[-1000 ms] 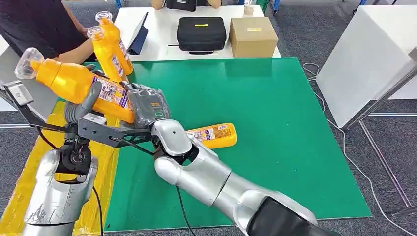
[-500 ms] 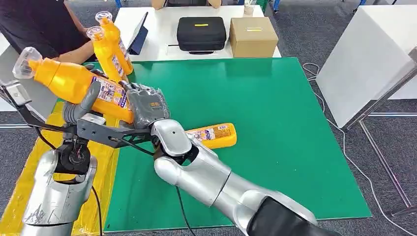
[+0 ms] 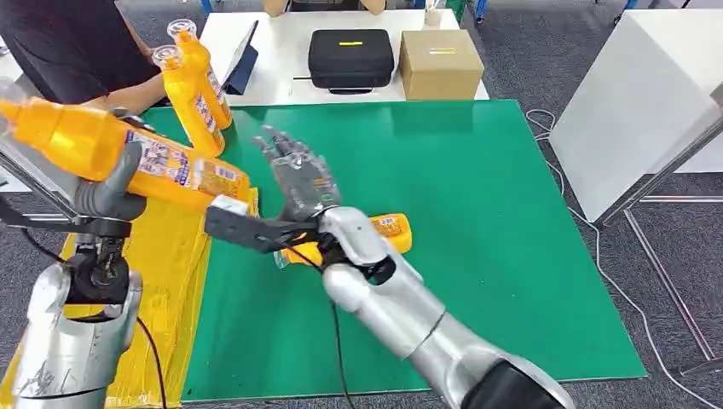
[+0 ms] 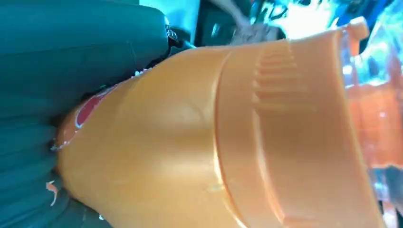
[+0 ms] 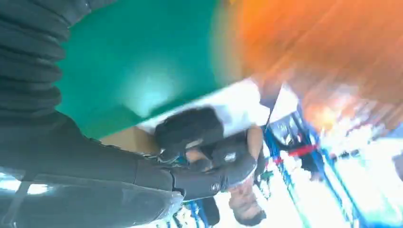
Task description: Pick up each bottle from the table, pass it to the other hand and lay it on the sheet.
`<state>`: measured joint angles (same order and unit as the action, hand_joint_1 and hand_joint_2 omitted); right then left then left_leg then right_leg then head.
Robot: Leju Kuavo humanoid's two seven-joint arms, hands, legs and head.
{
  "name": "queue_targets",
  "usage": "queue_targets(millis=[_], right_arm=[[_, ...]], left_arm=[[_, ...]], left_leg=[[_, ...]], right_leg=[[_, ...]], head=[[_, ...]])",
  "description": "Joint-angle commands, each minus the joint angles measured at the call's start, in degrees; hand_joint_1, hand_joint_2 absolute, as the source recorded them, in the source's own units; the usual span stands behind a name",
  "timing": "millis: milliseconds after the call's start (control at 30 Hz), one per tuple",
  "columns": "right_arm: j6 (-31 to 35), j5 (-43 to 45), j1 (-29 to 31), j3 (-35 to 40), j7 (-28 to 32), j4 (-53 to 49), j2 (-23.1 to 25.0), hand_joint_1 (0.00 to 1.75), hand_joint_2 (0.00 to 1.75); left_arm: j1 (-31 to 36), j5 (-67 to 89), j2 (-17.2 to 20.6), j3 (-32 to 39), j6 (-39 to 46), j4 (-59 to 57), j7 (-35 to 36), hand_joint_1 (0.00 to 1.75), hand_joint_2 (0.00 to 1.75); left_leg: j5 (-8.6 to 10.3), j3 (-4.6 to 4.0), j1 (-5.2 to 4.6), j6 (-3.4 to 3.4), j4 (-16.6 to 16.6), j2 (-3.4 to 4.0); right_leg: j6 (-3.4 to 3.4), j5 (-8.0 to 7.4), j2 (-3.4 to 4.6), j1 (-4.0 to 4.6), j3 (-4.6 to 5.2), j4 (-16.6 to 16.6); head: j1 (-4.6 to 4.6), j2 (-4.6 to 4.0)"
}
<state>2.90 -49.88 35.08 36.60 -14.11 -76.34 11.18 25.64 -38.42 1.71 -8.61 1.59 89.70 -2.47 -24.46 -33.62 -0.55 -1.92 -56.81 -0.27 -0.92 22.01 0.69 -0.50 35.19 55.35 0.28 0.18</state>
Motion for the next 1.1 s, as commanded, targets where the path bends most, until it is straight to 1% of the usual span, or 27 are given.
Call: queue_targets(millis=[33, 100, 133, 200, 233, 267, 300, 333, 367, 400, 433, 500, 533, 600, 633, 667, 700, 733, 767, 800, 833, 867, 900, 933, 967, 1067, 1100], right_arm=[[-2.59, 4.52, -10.68, -17.09, 7.59, -25.51, -16.02, 0.00, 0.00], [-1.79, 7.06, -11.74, -18.91, 8.80, -26.04, -18.43, 0.00, 0.00], [-1.59, 8.59, -12.85, -20.09, 9.29, -26.18, -20.12, 0.00, 0.00], [-1.11, 11.10, -15.38, -21.60, 10.97, -26.75, -21.96, 0.00, 0.00], [-1.00, 11.23, -15.73, -21.72, 11.23, -26.80, -22.11, 0.00, 0.00], [-0.92, 11.27, -15.98, -21.73, 11.37, -26.86, -22.13, 0.00, 0.00], [-0.93, 11.27, -16.01, -21.55, 11.35, -26.88, -21.93, 0.00, 0.00], [-1.00, 11.33, -15.78, -21.33, 11.29, -26.93, -21.68, 0.00, 0.00], [-0.96, 11.22, -15.58, -21.13, 11.26, -26.91, -21.53, 0.00, 0.00], [-0.96, 11.22, -15.58, -21.13, 11.26, -26.91, -21.53, 0.00, 0.00], [-0.49, 10.35, -15.39, -20.76, 10.41, -26.85, -21.92, 0.00, 0.00], [0.45, 9.99, -17.87, -21.52, 9.64, -28.19, -23.66, 0.00, 0.00], [1.05, 9.97, -20.72, -22.94, 9.63, -29.98, -24.15, 0.00, 0.00], [1.61, 9.95, -25.34, -24.89, 10.53, -32.95, -24.65, 0.00, 0.00], [1.80, 10.02, -27.14, -25.58, 10.78, -33.93, -24.84, 0.00, 0.00], [1.58, 10.15, -29.01, -26.15, 11.25, -34.85, -24.82, 0.00, 0.00], [1.16, 10.63, -30.74, -26.45, 11.94, -35.76, -24.79, 0.00, 0.00], [1.12, 10.59, -31.38, -26.55, 12.09, -35.93, -24.61, 0.00, 0.00], [0.68, 10.58, -31.31, -26.30, 12.08, -35.78, -24.55, 0.00, 0.00], [0.20, 11.08, -30.91, -26.12, 12.10, -35.45, -24.20, 0.00, 0.00], [-0.38, 11.17, -30.25, -25.76, 11.89, -34.86, -24.15, 0.00, 0.00], [-0.62, 11.28, -30.12, -25.61, 11.77, -34.58, -24.19, 0.00, 0.00], [-0.72, 11.30, -30.33, -25.54, 11.79, -34.51, -24.46, 0.00, 0.00], [-0.72, 11.34, -30.61, -25.54, 11.80, -34.51, -24.64, 0.00, 0.00], [-0.68, 11.35, -31.50, -25.64, 11.95, -34.70, -24.89, 0.00, 0.00], [-0.77, 11.38, -31.83, -25.61, 12.04, -34.80, -25.03, 0.00, 0.00], [-0.77, 11.38, -31.83, -25.61, 12.04, -34.80, -25.03, 0.00, 0.00]], left_arm=[[-6.24, -0.07, 3.44, 11.63, -3.78, 1.12, -1.64, 1.75, 1.75], [-7.13, -0.10, 4.43, 12.22, -4.99, -0.21, -1.98, 1.75, 1.75], [-7.43, 0.68, 5.17, 12.23, -5.49, -1.24, -2.89, 1.75, 1.75], [-8.62, 1.35, 5.59, 12.32, -5.92, -1.81, -4.28, 1.75, 1.75], [-8.79, 1.36, 5.58, 12.34, -6.02, -1.82, -4.43, 1.75, 1.75], [-8.88, 1.37, 5.53, 12.31, -6.06, -1.79, -4.49, 1.75, 1.75], [-8.79, 1.37, 5.42, 12.22, -6.06, -1.73, -4.47, 1.75, 1.75], [-8.70, 1.32, 5.39, 12.16, -6.07, -1.56, -4.40, 1.75, 1.75], [-8.66, 1.33, 5.36, 12.09, -6.09, -1.42, -4.40, 1.75, 1.75], [-8.66, 1.33, 5.36, 12.09, -6.09, -1.42, -4.40, 1.75, 1.75], [-8.50, 4.44, 5.79, 11.80, -4.22, -1.23, -5.99, 1.75, 1.75], [-8.03, 21.05, 6.41, 10.84, 4.84, -0.66, -12.60, 1.75, 1.75], [-6.99, 35.06, 5.62, 9.86, 11.81, -0.60, -14.55, 1.75, 1.75], [-6.35, 47.57, 5.19, 9.07, 14.50, -1.90, -12.22, 1.75, 1.75], [-6.58, 50.54, 4.94, 9.07, 15.31, -2.77, -12.14, 1.75, 1.75], [-6.89, 60.41, 5.83, 8.03, 19.76, -4.07, -12.57, 1.75, 1.75], [-7.08, 68.20, 6.16, 7.30, 23.43, -5.79, -12.92, 1.75, 1.75], [-6.81, 77.31, 6.92, 6.10, 26.98, -7.51, -12.21, 1.75, 1.75], [-6.19, 85.43, 7.23, 5.29, 29.51, -9.46, -10.65, 1.75, 1.75], [-5.28, 91.98, 7.39, 4.09, 30.61, -11.52, -9.48, 1.75, 1.75], [-3.91, 100.37, 7.56, 2.29, 32.51, -14.83, -7.58, 1.75, 1.75], [-2.85, 102.48, 7.45, 0.93, 32.46, -17.48, -7.05, 1.75, 1.75], [-1.72, 104.35, 7.46, -0.63, 32.59, -20.28, -6.61, 1.75, 1.75], [-0.87, 104.95, 7.33, -1.71, 32.39, -22.37, -6.35, 1.75, 1.75], [0.89, 107.82, 7.08, -4.08, 34.02, -27.13, -5.50, 1.75, 1.75], [1.42, 109.44, 6.84, -4.99, 34.49, -28.71, -5.07, 1.75, 1.75], [1.42, 109.44, 6.84, -4.99, 34.49, -28.71, -5.07, 1.75, 1.75]], left_leg=[[-0.14, 0.35, 0.08, 0.12, 0.08, -0.22], [-0.13, 0.30, 0.06, 0.09, 0.08, -0.17], [-0.21, 0.47, 0.06, 0.13, 0.09, -0.16], [-0.09, 0.19, 0.03, 0.06, 0.07, -0.14], [-0.16, 0.39, 0.05, 0.12, 0.10, -0.25], [-0.12, 0.22, 0.03, 0.08, 0.08, -0.13], [-0.19, 0.32, 0.04, 0.13, 0.07, -0.13], [-0.16, 0.17, 0.00, 0.06, 0.04, -0.11], [-0.23, 0.28, 0.02, 0.12, 0.01, -0.10], [-0.19, 0.17, 0.03, 0.09, 0.00, -0.03], [-0.17, 0.13, 0.01, 0.07, 0.01, -0.02], [-0.24, 0.30, 0.04, 0.14, 0.00, -0.05], [-0.17, 0.18, 0.03, 0.09, 0.03, -0.11], [-0.14, 0.17, 0.07, 0.08, 0.03, -0.31], [-0.17, 0.25, 0.09, 0.11, 0.02, -0.40], [-0.14, 0.24, 0.06, 0.07, 0.06, -0.36], [-0.21, 0.40, 0.09, 0.12, 0.08, -0.48], [-0.12, 0.26, 0.01, 0.06, 0.10, -0.38], [-0.17, 0.36, 0.02, 0.09, 0.11, -0.42], [-0.13, 0.22, 0.03, 0.05, 0.09, -0.25], [-0.22, 0.31, 0.04, 0.10, 0.07, -0.20], [-0.17, 0.19, 0.00, 0.06, 0.07, -0.14], [-0.20, 0.31, 0.01, 0.10, 0.06, -0.19], [-0.13, 0.19, -0.02, 0.07, 0.07, -0.24], [-0.12, 0.26, 0.00, 0.10, 0.08, -0.41], [-0.12, 0.28, 0.02, 0.10, 0.06, -0.39], [-0.12, 0.21, -0.01, 0.04, 0.06, -0.21]], right_leg=[[0.01, 0.18, -0.29, 0.08, -0.46, -0.15], [0.00, 0.15, -0.23, 0.06, -0.40, -0.16], [0.01, 0.23, -0.25, 0.07, -0.57, -0.17], [0.00, 0.10, -0.19, 0.03, -0.27, -0.15], [0.01, 0.19, -0.32, 0.06, -0.52, -0.20], [0.00, 0.11, -0.18, 0.03, -0.29, -0.16], [0.02, 0.17, -0.20, 0.04, -0.39, -0.15], [0.01, 0.12, -0.16, 0.01, -0.22, -0.09], [0.03, 0.18, -0.17, 0.03, -0.34, -0.07], [0.03, 0.12, -0.08, 0.03, -0.20, -0.07], [0.02, 0.09, -0.07, 0.03, -0.16, -0.06], [0.05, 0.18, -0.12, 0.06, -0.33, -0.05], [0.03, 0.13, -0.17, 0.07, -0.23, -0.09], [0.02, 0.15, -0.36, 0.12, -0.27, -0.13], [0.02, 0.22, -0.46, 0.16, -0.37, -0.12], [0.00, 0.18, -0.41, 0.15, -0.32, -0.13], [0.01, 0.29, -0.56, 0.18, -0.53, -0.17], [-0.01, 0.19, -0.46, 0.11, -0.34, -0.14], [0.01, 0.25, -0.51, 0.11, -0.46, -0.15], [0.01, 0.15, -0.33, 0.11, -0.30, -0.14], [0.02, 0.20, -0.29, 0.12, -0.40, -0.12], [0.01, 0.13, -0.21, 0.05, -0.25, -0.09], [0.02, 0.18, -0.29, 0.04, -0.38, -0.09], [0.01, 0.13, -0.31, 0.00, -0.25, -0.10], [0.02, 0.17, -0.49, 0.02, -0.36, -0.12], [0.02, 0.17, -0.48, 0.05, -0.40, -0.16], [-0.01, 0.11, -0.29, 0.01, -0.28, -0.15]], head=[[0.02, 0.02], [0.00, 0.00], [0.00, 0.00], [0.02, 0.02], [0.02, 0.00], [0.00, 0.00], [0.00, 0.00], [0.02, 0.00], [0.00, 0.00], [0.00, 0.00], [0.00, 0.00], [0.00, 0.00], [0.00, 0.02], [-0.02, 0.00], [0.00, 0.00], [0.00, 0.00], [0.00, 0.00], [0.00, 0.00], [0.00, 0.00], [0.02, 0.00], [0.00, 0.00], [0.00, 0.00], [-0.02, 0.00], [0.00, 0.00], [0.00, 0.00], [-0.02, 0.00], [0.02, 0.00]])
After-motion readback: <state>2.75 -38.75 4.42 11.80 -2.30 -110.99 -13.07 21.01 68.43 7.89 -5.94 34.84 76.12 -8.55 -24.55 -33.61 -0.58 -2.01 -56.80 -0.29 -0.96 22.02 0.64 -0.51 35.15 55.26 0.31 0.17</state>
